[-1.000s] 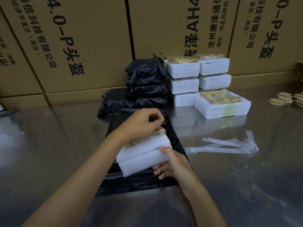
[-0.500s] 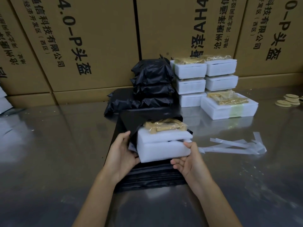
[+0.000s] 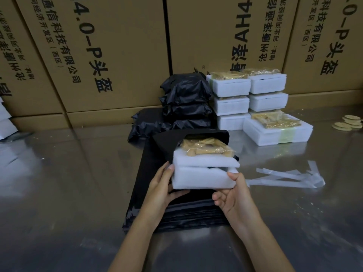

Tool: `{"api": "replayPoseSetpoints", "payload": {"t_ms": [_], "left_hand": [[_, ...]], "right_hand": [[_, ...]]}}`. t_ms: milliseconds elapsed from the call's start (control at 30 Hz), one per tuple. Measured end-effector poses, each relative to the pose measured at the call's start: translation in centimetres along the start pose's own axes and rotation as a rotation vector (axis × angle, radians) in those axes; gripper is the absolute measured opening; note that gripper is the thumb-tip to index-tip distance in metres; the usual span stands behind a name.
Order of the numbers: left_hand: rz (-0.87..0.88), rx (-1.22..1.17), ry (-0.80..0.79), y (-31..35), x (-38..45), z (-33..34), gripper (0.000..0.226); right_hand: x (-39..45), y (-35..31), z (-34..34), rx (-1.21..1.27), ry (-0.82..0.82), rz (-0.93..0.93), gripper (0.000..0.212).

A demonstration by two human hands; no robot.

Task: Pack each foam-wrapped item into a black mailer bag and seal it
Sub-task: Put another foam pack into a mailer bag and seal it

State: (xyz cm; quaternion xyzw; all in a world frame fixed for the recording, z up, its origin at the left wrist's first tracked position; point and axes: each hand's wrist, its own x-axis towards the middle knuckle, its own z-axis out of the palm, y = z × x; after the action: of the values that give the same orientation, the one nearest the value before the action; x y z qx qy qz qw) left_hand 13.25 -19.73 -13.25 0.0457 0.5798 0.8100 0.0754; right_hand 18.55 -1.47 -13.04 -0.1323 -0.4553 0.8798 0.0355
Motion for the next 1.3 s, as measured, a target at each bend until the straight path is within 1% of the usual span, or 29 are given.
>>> {"api": "replayPoseSetpoints", "payload": {"t_ms": [33, 133, 167, 233, 300, 367, 400, 467, 500, 533, 600, 633, 700, 833, 933, 1067, 1167, 1233, 1300], "left_hand": [[0.016, -0.006, 0.052, -0.3, 0.0, 0.1, 0.035], [0.076, 0.025, 0.309, -0.7, 0.3, 0.0, 0.02], [0.099, 0.051, 0.351, -0.7, 0.2, -0.1, 0.019], [0.18, 0.126, 0.375, -0.8, -0.2, -0.1, 0.023], [0.291, 0.236, 0.393, -0.6, -0.4, -0.2, 0.034], [0.327, 0.259, 0.388, -0.6, -0.4, -0.3, 0.044], [0.298, 0.214, 0.364, -0.6, -0.4, -0.3, 0.047], [0.186, 0.113, 0.277, -0.6, -0.6, 0.1, 0.051], [0.147, 0.094, 0.22, -0.6, -0.6, 0.3, 0.048], [0.127, 0.104, 0.167, -0.5, -0.7, 0.5, 0.04], [0.115, 0.154, 0.097, -0.4, -1.1, 0.8, 0.021], [0.104, 0.177, 0.079, -0.4, -1.2, 0.9, 0.019], [0.044, 0.227, 0.061, -0.4, -1.4, 1.1, 0.022], [-0.153, 0.292, -0.068, 0.0, -1.6, 1.6, 0.026], [-0.174, 0.347, -0.118, 0.0, -1.7, 1.4, 0.026], [-0.193, 0.43, -0.175, -0.1, -1.8, 0.9, 0.028], [-0.214, 0.479, -0.253, 0.0, -1.8, 0.4, 0.034], [-0.249, 0.487, -0.291, 0.2, -1.7, 0.1, 0.035], [-0.308, 0.493, -0.306, 0.5, -1.7, -0.2, 0.035]], "right_hand": [[0.0, 0.0, 0.2, -0.008, 0.001, 0.005, 0.033], [0.0, 0.1, 0.6, -0.013, -0.015, 0.021, 0.034], [0.0, 0.1, 0.7, -0.011, -0.024, 0.028, 0.034], [-0.1, 0.2, 0.9, -0.007, -0.046, 0.039, 0.034], [-0.1, 0.2, 0.8, 0.006, -0.065, 0.04, 0.034], [-0.3, 0.2, 0.6, 0.026, -0.09, 0.033, 0.034], [-0.3, 0.2, 0.6, 0.034, -0.106, 0.03, 0.035], [-0.5, 0.2, 0.7, 0.051, -0.15, 0.029, 0.039], [-0.6, 0.2, 0.7, 0.06, -0.175, 0.031, 0.044], [-0.7, 0.3, 0.9, 0.065, -0.201, 0.036, 0.048], [-0.9, 0.6, 1.0, 0.063, -0.256, 0.046, 0.05], [-1.0, 0.8, 1.1, 0.065, -0.275, 0.051, 0.049], [-1.0, 1.1, 1.2, 0.071, -0.289, 0.059, 0.051], [-0.7, 1.4, 1.3, 0.061, -0.264, 0.081, 0.055], [-0.5, 1.4, 1.2, 0.064, -0.214, 0.086, 0.053], [-0.3, 1.0, 0.8, 0.107, -0.122, 0.072, 0.037], [-0.3, 0.9, 0.4, 0.137, -0.069, 0.034, 0.042], [-0.3, 1.1, 0.4, 0.091, -0.06, -0.013, 0.048], [-0.2, 1.4, 0.6, 0.017, -0.048, -0.059, 0.045]]}}
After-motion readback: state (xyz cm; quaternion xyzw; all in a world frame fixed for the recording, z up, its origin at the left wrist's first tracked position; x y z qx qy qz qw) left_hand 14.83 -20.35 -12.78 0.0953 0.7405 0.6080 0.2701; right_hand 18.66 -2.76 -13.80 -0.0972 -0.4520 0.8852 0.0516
